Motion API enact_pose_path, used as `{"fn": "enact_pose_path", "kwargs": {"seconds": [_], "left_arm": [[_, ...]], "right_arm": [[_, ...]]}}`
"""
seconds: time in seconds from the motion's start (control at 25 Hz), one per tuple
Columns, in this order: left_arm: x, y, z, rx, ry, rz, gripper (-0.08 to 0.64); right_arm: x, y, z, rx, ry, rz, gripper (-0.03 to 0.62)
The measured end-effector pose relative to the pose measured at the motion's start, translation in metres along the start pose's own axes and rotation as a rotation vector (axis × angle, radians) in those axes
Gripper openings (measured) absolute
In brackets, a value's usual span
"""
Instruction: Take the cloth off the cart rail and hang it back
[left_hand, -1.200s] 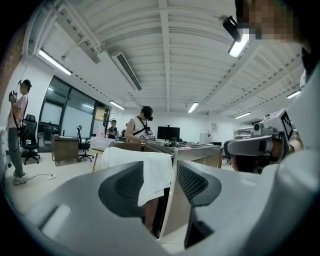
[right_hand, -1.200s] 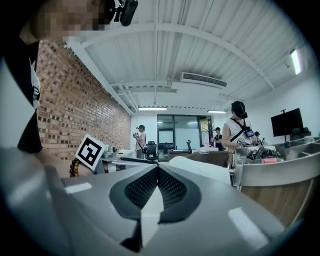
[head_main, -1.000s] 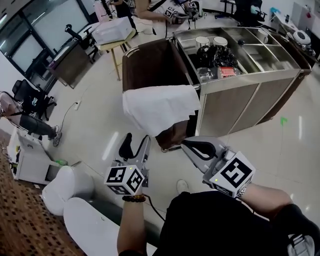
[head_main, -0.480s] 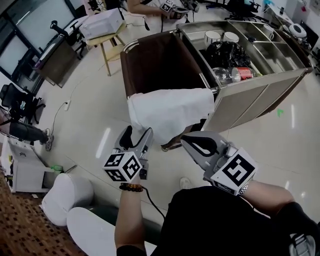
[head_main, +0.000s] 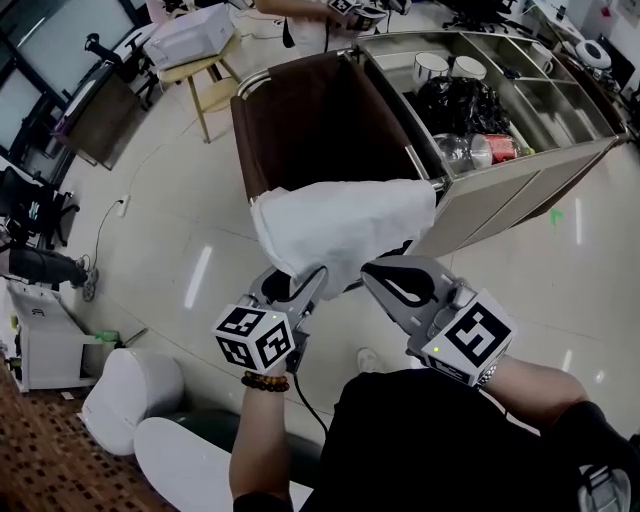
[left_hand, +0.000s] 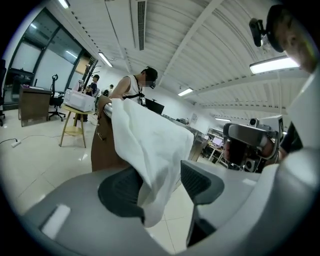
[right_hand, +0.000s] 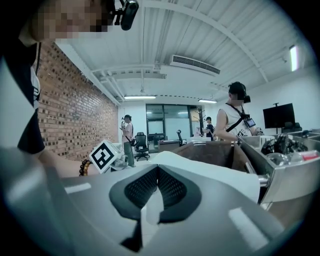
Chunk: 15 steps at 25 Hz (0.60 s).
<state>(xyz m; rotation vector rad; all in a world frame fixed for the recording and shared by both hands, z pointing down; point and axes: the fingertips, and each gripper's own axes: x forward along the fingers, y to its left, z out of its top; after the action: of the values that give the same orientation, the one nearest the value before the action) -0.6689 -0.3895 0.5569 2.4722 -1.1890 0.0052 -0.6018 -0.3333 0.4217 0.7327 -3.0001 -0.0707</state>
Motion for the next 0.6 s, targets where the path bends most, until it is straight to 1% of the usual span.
{"fn": "enact_pose_path", "kwargs": {"seconds": [0.04, 0.12, 0.16, 0.24, 0.28, 0.4, 0.52, 0.6], "left_arm": [[0.003, 0.001, 0.000, -0.001, 0.004, 0.000, 0.241], [0.006, 0.003, 0.001, -0.016, 0.006, 0.001, 0.237], [0.006, 0.003, 0.002, -0.026, 0.003, 0.002, 0.216], [0.003, 0.001, 0.007, -0.041, -0.010, 0.007, 0.137], [0.001, 0.000, 0.011, -0.044, -0.019, 0.011, 0.093], [-0.005, -0.007, 0.020, -0.036, -0.044, 0.026, 0.019], [-0.009, -0.022, 0.010, -0.016, -0.078, 0.034, 0.011], [-0.013, -0.036, 0.003, 0.008, -0.103, 0.039, 0.009]], "right_arm": [[0.000, 0.000, -0.002, 0.024, 0.014, -0.004, 0.000], [-0.003, 0.005, -0.006, 0.105, 0.066, -0.019, 0.000], [-0.005, 0.005, -0.005, 0.104, 0.065, -0.019, 0.000], [-0.008, 0.003, 0.003, 0.023, 0.007, -0.007, 0.000], [-0.011, 0.003, 0.007, 0.001, -0.010, -0.006, 0.001], [-0.020, 0.002, 0.012, 0.009, -0.010, -0.023, 0.000], [-0.043, 0.011, -0.006, 0.067, 0.013, -0.035, 0.000], [-0.060, 0.018, -0.017, 0.059, -0.005, -0.028, 0.000]]}}
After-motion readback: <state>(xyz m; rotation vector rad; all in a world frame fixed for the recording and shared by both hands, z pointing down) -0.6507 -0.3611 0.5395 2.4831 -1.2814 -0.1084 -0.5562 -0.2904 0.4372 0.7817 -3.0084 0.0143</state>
